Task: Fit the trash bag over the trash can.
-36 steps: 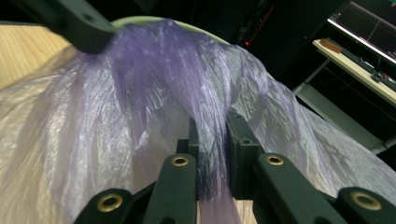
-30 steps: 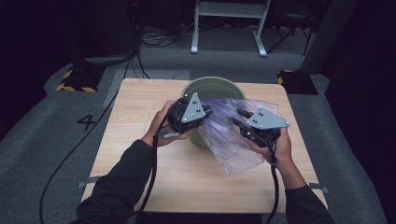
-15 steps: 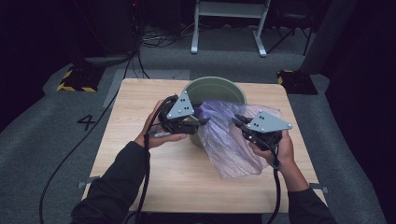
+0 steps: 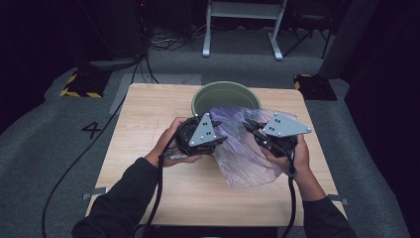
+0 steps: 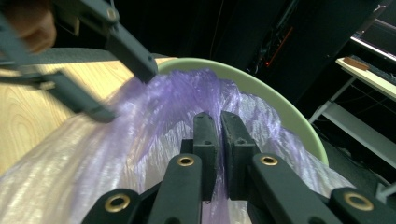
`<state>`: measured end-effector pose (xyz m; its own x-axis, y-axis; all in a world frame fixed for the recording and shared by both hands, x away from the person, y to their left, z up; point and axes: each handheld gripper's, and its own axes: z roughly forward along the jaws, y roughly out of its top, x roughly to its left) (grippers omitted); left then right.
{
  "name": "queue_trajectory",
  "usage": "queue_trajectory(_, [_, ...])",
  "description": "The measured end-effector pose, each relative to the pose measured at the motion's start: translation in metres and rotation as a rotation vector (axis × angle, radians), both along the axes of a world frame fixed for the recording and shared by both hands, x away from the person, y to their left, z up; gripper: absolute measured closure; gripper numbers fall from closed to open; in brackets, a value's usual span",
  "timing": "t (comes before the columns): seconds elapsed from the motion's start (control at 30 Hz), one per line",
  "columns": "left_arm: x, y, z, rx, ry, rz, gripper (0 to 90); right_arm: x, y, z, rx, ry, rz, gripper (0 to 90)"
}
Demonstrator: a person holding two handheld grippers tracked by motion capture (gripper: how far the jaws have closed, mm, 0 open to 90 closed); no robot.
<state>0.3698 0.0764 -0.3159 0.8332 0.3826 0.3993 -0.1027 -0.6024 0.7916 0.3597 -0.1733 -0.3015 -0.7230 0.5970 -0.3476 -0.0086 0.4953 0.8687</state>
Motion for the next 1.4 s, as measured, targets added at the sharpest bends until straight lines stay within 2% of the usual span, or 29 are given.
queue_trajectory(0.07, [0.001, 0.002, 0.000, 0.014, -0.034, 0.016, 75.7, 0.000, 0.000, 0.000, 0.000, -0.004, -0.005, 82.2])
queue_trajectory(0.13, [0.002, 0.002, -0.001, 0.026, -0.043, 0.022, 84.1, -0.001, 0.000, 0.000, 0.005, 0.004, 0.002, 80.0])
queue_trajectory(0.2, [0.003, 0.002, -0.002, 0.036, -0.046, 0.026, 89.4, -0.002, 0.000, 0.000, 0.007, 0.002, -0.012, 71.5])
queue_trajectory(0.27, [0.005, 0.003, -0.002, 0.033, -0.042, 0.027, 89.7, -0.002, -0.001, 0.000, 0.015, 0.005, -0.024, 60.8])
queue_trajectory(0.33, [0.008, 0.006, -0.002, 0.027, -0.033, 0.039, 89.8, -0.001, -0.003, 0.000, 0.009, 0.035, -0.029, 47.7])
queue_trajectory(0.43, [0.012, 0.012, -0.002, 0.004, -0.007, 0.048, 89.7, -0.004, -0.010, 0.000, 0.003, 0.050, -0.051, 39.5])
queue_trajectory(0.47, [0.016, 0.018, -0.002, -0.024, 0.012, 0.057, 89.8, -0.007, -0.015, 0.000, 0.014, 0.058, -0.048, 36.2])
queue_trajectory(0.5, [0.016, 0.018, -0.002, -0.024, 0.012, 0.057, 89.8, -0.009, -0.019, -0.001, 0.012, 0.063, -0.043, 34.9])
queue_trajectory(0.53, [0.019, 0.023, -0.003, -0.050, 0.033, 0.064, 89.8, -0.012, -0.022, -0.001, 0.006, 0.062, -0.040, 34.3])
queue_trajectory(0.63, [0.023, 0.029, -0.003, -0.067, 0.039, 0.080, 89.8, -0.016, -0.030, -0.002, 0.004, 0.055, -0.036, 38.1])
queue_trajectory(0.73, [0.027, 0.036, -0.002, -0.086, 0.042, 0.106, 89.8, -0.025, -0.044, -0.006, 0.019, 0.042, 0.005, 35.8])
queue_trajectory(0.83, [0.031, 0.041, -0.002, -0.086, 0.048, 0.127, 89.8, -0.033, -0.053, -0.011, 0.021, 0.021, 0.051, 33.5])
queue_trajectory(1.0, [0.039, 0.050, -0.003, -0.098, 0.060, 0.158, 89.8, -0.038, -0.064, -0.018, 0.035, 0.026, 0.071, 30.9])
queue_trajectory(1.13, [0.046, 0.056, -0.005, -0.100, 0.080, 0.182, 89.8, -0.039, -0.059, -0.027, 0.002, 0.060, 0.125, 34.0])
queue_trajectory(1.2, [0.049, 0.058, -0.007, -0.109, 0.090, 0.184, 89.8, -0.039, -0.051, -0.033, -0.035, 0.050, 0.124, 38.1])
queue_trajectory(1.23, [0.049, 0.058, -0.007, -0.109, 0.090, 0.184, 89.7, -0.039, -0.051, -0.033, -0.035, 0.050, 0.124, 38.1])
queue_trajectory(1.27, [0.050, 0.061, -0.007, -0.124, 0.097, 0.184, 89.2, -0.036, -0.042, -0.040, -0.072, 0.034, 0.103, 50.6])
queue_trajectory(1.33, [0.051, 0.063, -0.007, -0.145, 0.111, 0.186, 80.9, -0.033, -0.035, -0.044, -0.091, 0.034, 0.117, 61.9])
queue_trajectory(1.4, [0.049, 0.066, -0.008, -0.158, 0.107, 0.163, 75.0, -0.030, -0.028, -0.048, -0.118, 0.024, 0.125, 75.2])
